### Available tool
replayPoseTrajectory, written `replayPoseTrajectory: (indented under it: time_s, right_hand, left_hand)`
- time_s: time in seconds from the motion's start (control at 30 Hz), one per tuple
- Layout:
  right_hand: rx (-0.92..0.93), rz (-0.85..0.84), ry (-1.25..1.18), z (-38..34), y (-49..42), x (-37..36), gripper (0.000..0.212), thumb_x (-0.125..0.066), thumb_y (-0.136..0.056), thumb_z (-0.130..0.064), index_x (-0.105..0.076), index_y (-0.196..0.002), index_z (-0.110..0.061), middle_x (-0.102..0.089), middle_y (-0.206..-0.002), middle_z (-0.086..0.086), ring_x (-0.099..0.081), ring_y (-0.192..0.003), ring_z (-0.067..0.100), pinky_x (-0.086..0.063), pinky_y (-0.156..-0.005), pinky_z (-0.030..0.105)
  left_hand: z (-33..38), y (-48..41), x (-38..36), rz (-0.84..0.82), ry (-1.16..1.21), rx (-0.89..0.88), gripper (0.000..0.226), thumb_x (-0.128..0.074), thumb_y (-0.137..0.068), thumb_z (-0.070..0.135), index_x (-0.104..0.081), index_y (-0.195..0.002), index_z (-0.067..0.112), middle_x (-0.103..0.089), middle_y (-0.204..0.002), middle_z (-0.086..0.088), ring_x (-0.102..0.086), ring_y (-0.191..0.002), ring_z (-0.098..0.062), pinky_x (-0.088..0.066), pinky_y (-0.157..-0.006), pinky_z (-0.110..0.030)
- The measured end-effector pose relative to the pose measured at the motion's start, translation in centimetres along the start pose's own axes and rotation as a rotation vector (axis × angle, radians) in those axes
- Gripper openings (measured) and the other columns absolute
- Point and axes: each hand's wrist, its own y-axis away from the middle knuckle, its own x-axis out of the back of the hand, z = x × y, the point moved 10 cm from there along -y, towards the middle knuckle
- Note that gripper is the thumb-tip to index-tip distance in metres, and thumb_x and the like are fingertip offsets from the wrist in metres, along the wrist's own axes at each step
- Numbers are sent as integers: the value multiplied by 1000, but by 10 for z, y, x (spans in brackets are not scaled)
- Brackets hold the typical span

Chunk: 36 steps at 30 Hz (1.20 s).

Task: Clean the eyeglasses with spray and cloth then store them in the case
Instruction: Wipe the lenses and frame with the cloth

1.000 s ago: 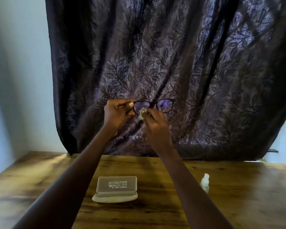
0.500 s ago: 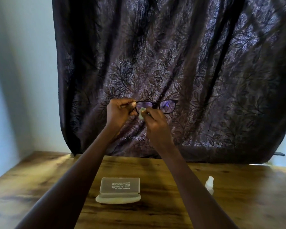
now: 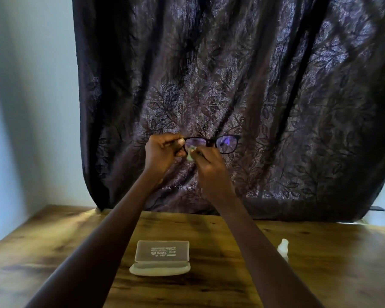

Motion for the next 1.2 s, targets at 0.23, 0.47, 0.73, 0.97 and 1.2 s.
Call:
replayPoseTrajectory:
  time_s: [0.23,0.47,0.73,0.97,1.2]
  right_hand:
    - [-97,114,-64,19,-19,25,25,-66,-69,14,-64,-94,15,-66,-93,27,-62,-86,41,-55,-76,41]
    - [14,18,-9,-5,-3,3,30,-74,-62,11,-66,-91,13,-68,-92,23,-65,-85,36,-57,-71,36]
    - [-97,87,-64,22,-9,23,27,-66,-68,18,-63,-95,17,-65,-93,29,-62,-86,44,-56,-75,45]
    - [-15,89,-9,-5,-9,8,22,-66,-71,5,-66,-92,13,-68,-91,25,-65,-84,36,-53,-74,31]
    - [-69,82,-56,13,2,16,26,-69,-65,15,-66,-91,14,-67,-88,26,-64,-82,38,-56,-73,38]
  left_hand:
    - [1,1,-7,-13,21,21,18,-60,-81,-2,-65,-98,-5,-66,-70,-5,-61,-59,-14,-56,-66,-32]
    - [2,1,-10,-34,26,3,17,-60,-81,-1,-66,-97,-2,-67,-66,-3,-60,-61,-15,-54,-67,-33]
    - [5,-1,-3,-2,22,1,21,-59,-82,-2,-63,-102,-1,-64,-52,10,-56,-45,1,-54,-55,-15]
    - [13,3,-11,-54,-4,-43,19,-60,-81,-1,-66,-98,5,-69,-75,-8,-62,-68,-19,-54,-70,-35]
    - [-3,-1,1,-11,-3,16,20,-59,-82,-2,-63,-101,-6,-64,-55,6,-56,-45,0,-53,-55,-15]
